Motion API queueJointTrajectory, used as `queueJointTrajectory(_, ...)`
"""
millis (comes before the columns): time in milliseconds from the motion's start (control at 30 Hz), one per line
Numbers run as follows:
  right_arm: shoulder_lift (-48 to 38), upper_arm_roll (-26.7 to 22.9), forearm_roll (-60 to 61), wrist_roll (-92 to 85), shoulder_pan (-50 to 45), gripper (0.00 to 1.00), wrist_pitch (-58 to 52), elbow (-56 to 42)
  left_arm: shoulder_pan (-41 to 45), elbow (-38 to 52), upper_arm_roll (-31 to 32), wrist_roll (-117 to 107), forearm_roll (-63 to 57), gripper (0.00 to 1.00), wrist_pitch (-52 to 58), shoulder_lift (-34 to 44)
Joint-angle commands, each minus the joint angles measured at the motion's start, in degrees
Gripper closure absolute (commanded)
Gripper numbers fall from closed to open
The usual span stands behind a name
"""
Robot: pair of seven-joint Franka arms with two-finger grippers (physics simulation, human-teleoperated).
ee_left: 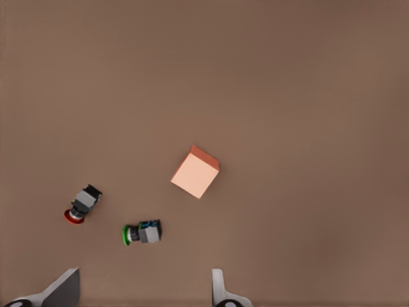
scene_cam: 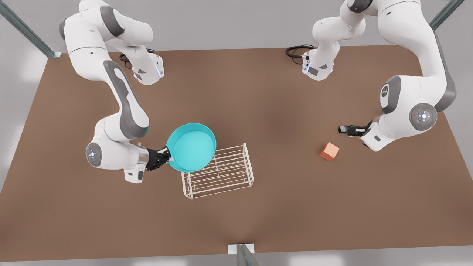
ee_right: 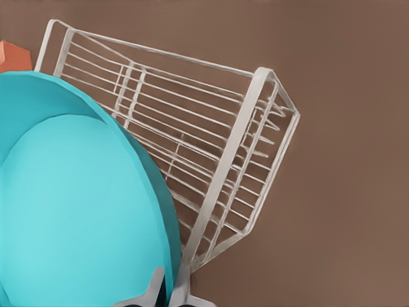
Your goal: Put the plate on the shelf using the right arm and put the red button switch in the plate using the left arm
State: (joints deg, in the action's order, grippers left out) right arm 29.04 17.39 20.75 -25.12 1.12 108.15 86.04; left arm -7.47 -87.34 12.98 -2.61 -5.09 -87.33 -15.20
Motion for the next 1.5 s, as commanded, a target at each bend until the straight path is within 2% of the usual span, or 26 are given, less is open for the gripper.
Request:
queueJointTrajectory(0,0.9,0.0,-0.1,18.9,-0.9,0.87,2.9,-1.1,-0.2,0.0,0.0,-0.3,0.0,0.0,0.0,0.0)
queueJointTrajectory(200,6.3,-0.2,-0.4,23.4,-4.6,0.87,8.1,-6.9,-0.2,0.0,0.1,-0.3,0.0,0.0,-0.7,-0.3)
queueJointTrajectory(400,8.0,-1.5,-0.6,23.4,-7.9,0.86,11.8,-6.4,-0.2,0.0,0.1,-0.3,0.0,0.0,-0.7,-0.5)
queueJointTrajectory(467,8.3,-4.0,-0.8,23.0,-10.0,0.86,11.7,-5.9,-0.1,0.0,0.1,-0.3,0.0,0.0,-0.7,-0.5)
queueJointTrajectory(600,8.6,-4.0,-0.8,23.2,-10.2,0.83,11.7,-5.4,-0.1,0.0,0.1,-0.3,0.0,0.0,-0.7,-0.6)
queueJointTrajectory(633,8.6,-4.0,-0.8,23.4,-10.2,0.61,11.7,-5.4,-0.1,0.0,0.1,-0.3,0.0,0.0,-0.7,-0.6)
queueJointTrajectory(667,8.6,-4.1,-0.6,24.9,-10.2,0.08,11.7,-5.5,-0.1,0.0,0.1,-0.3,0.0,0.0,-0.7,-0.6)
queueJointTrajectory(700,8.3,-4.2,-0.2,26.0,-10.1,0.0,11.6,-5.9,-0.1,0.0,0.1,-0.3,0.0,0.0,-0.7,-0.6)
queueJointTrajectory(767,3.7,-5.9,-0.4,26.2,-9.8,0.0,10.2,-6.4,-0.1,0.0,0.2,-0.3,0.0,0.0,-0.8,-0.7)
queueJointTrajectory(800,1.6,-7.1,-2.3,26.4,-9.8,0.0,3.4,-9.7,-0.1,0.0,0.2,-0.3,0.0,0.0,-1.0,-0.6)
queueJointTrajectory(867,-3.8,-8.5,-15.7,22.1,-9.6,0.0,-6.7,-12.1,0.2,0.0,0.2,-0.8,0.0,0.0,-0.9,-0.7)
queueJointTrajectory(900,-5.6,-11.1,-21.7,14.1,-9.6,0.0,-10.8,-11.9,0.3,-0.3,0.3,-1.0,0.0,0.0,-0.7,-0.7)
queueJointTrajectory(933,-6.5,-13.0,-23.0,12.8,-9.6,0.0,-15.5,-11.8,0.7,-0.5,0.6,-2.9,0.0,0.0,-0.8,-0.6)
queueJointTrajectory(967,-6.6,-15.3,-24.4,11.3,-9.1,0.0,-17.1,-11.7,0.8,-0.5,0.6,-3.0,0.0,0.0,-1.3,-0.7)
queueJointTrajectory(1033,-6.5,-15.6,-25.1,11.3,-7.5,0.0,-17.0,-10.0,0.7,-0.3,0.6,-2.3,0.0,0.0,-3.6,-0.5)
queueJointTrajectory(1100,-6.4,-16.3,-25.1,11.3,-6.9,0.0,-17.3,-9.9,-0.5,-2.5,0.2,15.0,-0.2,0.0,-7.1,0.9)
queueJointTrajectory(1133,-6.4,-16.3,-25.1,11.3,-6.5,0.0,-17.3,-9.8,-3.0,-6.5,0.1,23.9,-0.2,0.0,-10.7,2.5)
queueJointTrajectory(1200,-6.4,-16.4,-25.1,11.3,-5.2,0.0,-18.0,-9.9,-5.7,-38.9,-0.6,31.3,0.0,0.0,-41.6,16.9)
queueJointTrajectory(1267,-6.4,-16.5,-25.1,11.4,-4.8,0.0,-18.6,-10.0,-7.7,-39.5,-3.6,42.3,7.1,0.0,-40.7,15.1)
queueJointTrajectory(1367,-6.2,-16.9,-25.1,11.4,-4.8,0.0,-18.6,-9.9,-11.4,-39.2,-4.2,44.2,6.1,0.0,-45.2,13.8)
queueJointTrajectory(1400,-6.2,-16.9,-25.1,11.4,-4.4,0.0,-18.6,-9.9,-13.4,-38.7,-4.3,45.0,5.1,0.0,-50.3,10.4)
queueJointTrajectory(1467,-6.1,-16.9,-25.0,11.4,-4.4,0.0,-18.6,-10.0,-16.3,-35.3,-4.3,56.5,5.2,0.0,-52.1,4.7)
